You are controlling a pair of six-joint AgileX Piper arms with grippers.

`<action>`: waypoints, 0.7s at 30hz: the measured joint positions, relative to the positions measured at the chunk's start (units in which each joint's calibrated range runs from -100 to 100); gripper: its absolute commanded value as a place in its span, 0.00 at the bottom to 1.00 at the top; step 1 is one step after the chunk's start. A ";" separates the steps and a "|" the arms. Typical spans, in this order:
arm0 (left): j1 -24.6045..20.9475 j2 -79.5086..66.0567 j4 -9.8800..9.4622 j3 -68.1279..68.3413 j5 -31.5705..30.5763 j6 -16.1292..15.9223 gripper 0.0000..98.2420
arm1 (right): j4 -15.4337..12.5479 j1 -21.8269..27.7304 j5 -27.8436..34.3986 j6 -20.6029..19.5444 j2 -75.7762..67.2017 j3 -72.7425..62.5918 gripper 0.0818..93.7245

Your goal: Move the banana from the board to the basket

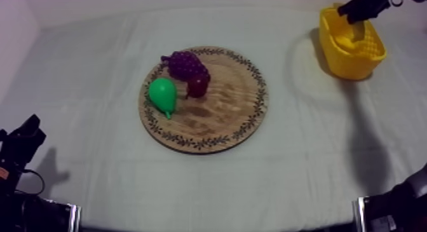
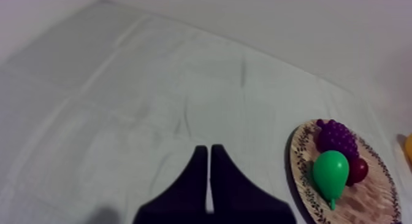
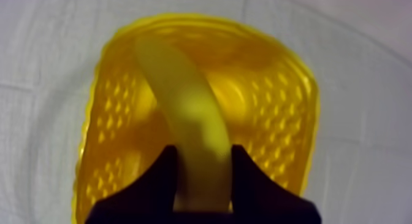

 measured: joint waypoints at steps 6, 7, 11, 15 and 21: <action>0.00 0.00 0.00 0.00 0.00 0.00 0.00 | 0.11 0.01 -1.26 -0.36 1.59 0.92 0.15; 0.00 0.00 0.00 0.00 0.00 0.00 0.00 | 0.06 0.01 -1.26 -0.44 1.80 0.85 0.15; 0.00 0.00 0.00 0.00 0.00 0.00 0.00 | -0.05 0.29 -1.72 -0.69 3.27 -0.03 0.20; 0.00 0.00 0.00 0.00 0.00 0.00 0.00 | -1.53 1.06 -2.81 -0.48 3.74 -0.55 0.29; 0.00 0.00 0.00 0.00 0.00 0.00 0.00 | -3.19 1.64 -2.26 0.77 3.74 -1.60 0.33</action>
